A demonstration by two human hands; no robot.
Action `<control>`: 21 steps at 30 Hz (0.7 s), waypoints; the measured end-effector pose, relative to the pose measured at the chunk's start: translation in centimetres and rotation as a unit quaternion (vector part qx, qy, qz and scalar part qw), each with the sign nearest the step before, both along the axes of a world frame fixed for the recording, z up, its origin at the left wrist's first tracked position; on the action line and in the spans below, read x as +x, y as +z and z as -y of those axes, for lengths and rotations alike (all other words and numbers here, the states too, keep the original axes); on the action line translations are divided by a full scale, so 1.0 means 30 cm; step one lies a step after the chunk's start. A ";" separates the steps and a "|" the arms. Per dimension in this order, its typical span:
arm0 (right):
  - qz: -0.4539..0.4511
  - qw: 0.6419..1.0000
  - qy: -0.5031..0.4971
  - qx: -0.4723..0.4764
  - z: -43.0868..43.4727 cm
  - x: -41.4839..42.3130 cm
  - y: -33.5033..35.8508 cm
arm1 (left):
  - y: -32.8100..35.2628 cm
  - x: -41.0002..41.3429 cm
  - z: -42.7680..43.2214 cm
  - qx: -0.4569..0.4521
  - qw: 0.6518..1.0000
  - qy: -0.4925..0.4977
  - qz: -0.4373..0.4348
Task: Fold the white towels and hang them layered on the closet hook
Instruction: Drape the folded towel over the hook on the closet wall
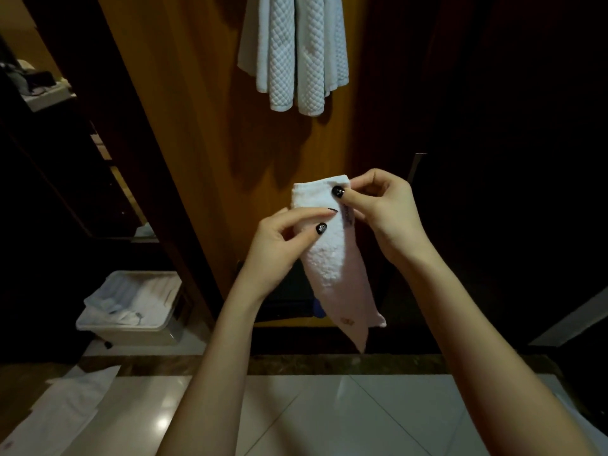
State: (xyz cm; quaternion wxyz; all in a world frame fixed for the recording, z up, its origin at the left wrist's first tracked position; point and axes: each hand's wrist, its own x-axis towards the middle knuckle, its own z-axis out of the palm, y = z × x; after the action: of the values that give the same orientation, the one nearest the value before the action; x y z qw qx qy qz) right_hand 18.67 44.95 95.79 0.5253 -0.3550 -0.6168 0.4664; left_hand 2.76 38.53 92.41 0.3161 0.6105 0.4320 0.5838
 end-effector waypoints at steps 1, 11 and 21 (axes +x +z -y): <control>0.002 1.000 -0.006 0.001 -0.012 -0.006 -0.002 | 0.008 0.006 -0.016 0.005 1.000 0.017 -0.001; 0.175 0.981 -0.088 0.013 0.008 0.001 -0.272 | 0.141 -0.005 -0.217 0.015 0.980 0.146 0.134; 0.117 0.987 -0.105 -0.016 0.005 0.035 -0.440 | 0.208 -0.070 -0.335 -0.031 0.912 0.121 0.390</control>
State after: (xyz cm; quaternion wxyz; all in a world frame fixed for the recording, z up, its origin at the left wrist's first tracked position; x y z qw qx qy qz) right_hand 19.72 44.79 82.59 0.4895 -0.4787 -0.6258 0.3736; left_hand 0.67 48.59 98.66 0.4049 0.2668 0.3630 0.7957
